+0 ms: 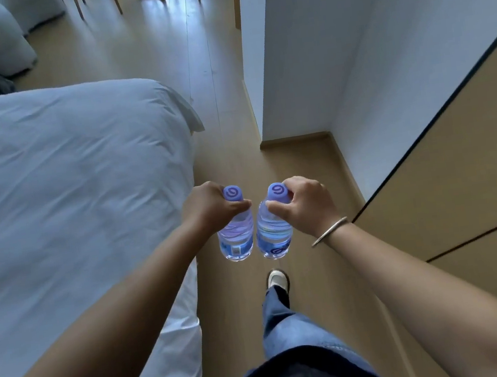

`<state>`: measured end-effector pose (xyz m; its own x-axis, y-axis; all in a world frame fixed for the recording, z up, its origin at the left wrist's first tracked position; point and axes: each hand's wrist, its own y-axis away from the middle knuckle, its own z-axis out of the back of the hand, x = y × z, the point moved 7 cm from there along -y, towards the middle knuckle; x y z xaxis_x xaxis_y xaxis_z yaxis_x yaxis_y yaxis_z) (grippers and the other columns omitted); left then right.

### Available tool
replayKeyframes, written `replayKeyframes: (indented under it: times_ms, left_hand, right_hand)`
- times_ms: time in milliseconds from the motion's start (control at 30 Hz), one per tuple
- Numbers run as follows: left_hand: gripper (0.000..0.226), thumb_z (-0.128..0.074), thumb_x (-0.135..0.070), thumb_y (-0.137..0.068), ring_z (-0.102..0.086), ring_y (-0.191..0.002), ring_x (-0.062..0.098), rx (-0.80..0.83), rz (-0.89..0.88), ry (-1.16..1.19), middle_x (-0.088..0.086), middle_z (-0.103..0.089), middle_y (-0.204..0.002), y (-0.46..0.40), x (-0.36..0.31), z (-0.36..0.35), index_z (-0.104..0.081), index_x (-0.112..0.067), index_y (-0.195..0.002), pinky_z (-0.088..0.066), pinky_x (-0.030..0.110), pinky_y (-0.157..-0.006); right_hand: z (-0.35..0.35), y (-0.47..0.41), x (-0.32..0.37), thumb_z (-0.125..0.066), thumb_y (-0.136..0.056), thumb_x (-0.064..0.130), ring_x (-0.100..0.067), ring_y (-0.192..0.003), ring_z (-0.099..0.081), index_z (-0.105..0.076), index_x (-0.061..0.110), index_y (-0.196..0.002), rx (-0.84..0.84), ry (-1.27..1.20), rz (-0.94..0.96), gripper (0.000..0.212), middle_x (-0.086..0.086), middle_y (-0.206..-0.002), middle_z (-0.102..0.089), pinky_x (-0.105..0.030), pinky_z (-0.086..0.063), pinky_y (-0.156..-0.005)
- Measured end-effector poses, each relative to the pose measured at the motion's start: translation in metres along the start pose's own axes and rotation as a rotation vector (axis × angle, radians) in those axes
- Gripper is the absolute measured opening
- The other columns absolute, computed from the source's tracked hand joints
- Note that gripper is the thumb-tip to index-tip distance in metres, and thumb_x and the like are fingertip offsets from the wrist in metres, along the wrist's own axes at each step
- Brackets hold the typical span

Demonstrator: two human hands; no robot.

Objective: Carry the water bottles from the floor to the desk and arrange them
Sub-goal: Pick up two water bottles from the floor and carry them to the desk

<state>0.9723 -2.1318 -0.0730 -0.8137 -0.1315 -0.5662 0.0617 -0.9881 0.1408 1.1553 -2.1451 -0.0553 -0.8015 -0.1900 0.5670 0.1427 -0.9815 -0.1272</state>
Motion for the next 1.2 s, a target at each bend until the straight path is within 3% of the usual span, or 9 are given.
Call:
replayKeyframes:
  times_ms: [133,367,500,633,833,1033,1200]
  left_hand:
    - [0.043,-0.072,-0.049,-0.070,-0.046,-0.054,0.016,-0.012,0.008,0.010,0.002,-0.055,-0.054,-0.076,-0.015,0.006,-0.067,-0.007,-0.063,-0.036,0.026,-0.053]
    - [0.045,-0.070,-0.049,-0.073,-0.051,-0.059,0.017,-0.045,0.035,0.003,0.014,-0.069,-0.070,-0.202,-0.040,0.027,-0.072,-0.004,-0.074,-0.037,0.027,-0.055]
    - [0.050,-0.069,-0.052,-0.073,-0.047,-0.057,0.018,-0.076,0.050,-0.014,0.016,-0.068,-0.068,-0.258,-0.043,0.037,-0.070,-0.003,-0.071,-0.037,0.029,-0.055]
    - [0.050,-0.069,-0.054,-0.072,-0.045,-0.052,0.016,-0.073,0.044,-0.010,0.003,-0.055,-0.051,-0.319,-0.041,0.046,-0.067,-0.004,-0.063,-0.034,0.026,-0.050]
    - [0.047,-0.067,-0.054,-0.074,-0.057,-0.059,0.021,-0.039,-0.003,-0.023,0.011,-0.069,-0.066,-0.436,-0.029,0.065,-0.072,-0.007,-0.071,-0.041,0.029,-0.055]
    - [0.052,-0.069,-0.053,-0.072,-0.043,-0.053,0.019,-0.028,-0.040,-0.043,0.007,-0.054,-0.054,-0.563,-0.029,0.114,-0.064,-0.002,-0.064,-0.036,0.028,-0.051]
    - [0.049,-0.070,-0.052,-0.072,-0.042,-0.053,0.019,-0.056,-0.077,-0.046,0.008,-0.055,-0.054,-0.655,-0.026,0.154,-0.063,-0.004,-0.061,-0.031,0.026,-0.050]
  right_hand:
    - [-0.001,-0.081,-0.019,-0.056,-0.068,0.050,-0.023,-0.061,-0.044,-0.045,0.012,-0.061,0.003,-0.004,0.042,0.040,-0.003,-0.064,-0.045,-0.027,-0.028,-0.057]
    - [0.010,-0.216,-0.039,-0.057,-0.067,0.046,-0.022,-0.058,-0.043,-0.049,0.012,-0.060,0.003,-0.023,0.103,0.036,-0.001,-0.062,-0.047,-0.027,-0.029,-0.056]
    - [0.007,-0.280,-0.046,-0.071,-0.075,0.035,-0.024,-0.061,-0.047,-0.057,0.003,-0.066,0.019,-0.014,0.120,0.036,-0.010,-0.066,-0.054,-0.031,-0.035,-0.056]
    - [-0.001,-0.344,-0.049,-0.070,-0.078,0.034,-0.026,-0.062,-0.049,-0.059,-0.001,-0.070,0.037,-0.012,0.136,0.037,-0.014,-0.068,-0.057,-0.034,-0.041,-0.058]
    - [-0.022,-0.451,-0.050,-0.068,-0.079,0.037,-0.021,-0.060,-0.047,-0.057,0.004,-0.068,0.024,-0.009,0.104,0.037,-0.007,-0.065,-0.051,-0.027,-0.033,-0.056]
    - [-0.034,-0.568,-0.037,-0.069,-0.078,0.037,-0.019,-0.058,-0.044,-0.052,0.010,-0.065,-0.040,-0.024,0.061,0.034,-0.002,-0.064,-0.049,-0.023,-0.029,-0.054]
    - [-0.044,-0.661,-0.018,-0.069,-0.076,0.039,-0.021,-0.060,-0.044,-0.052,0.010,-0.064,-0.084,-0.040,0.054,0.036,-0.005,-0.064,-0.049,-0.026,-0.028,-0.054]
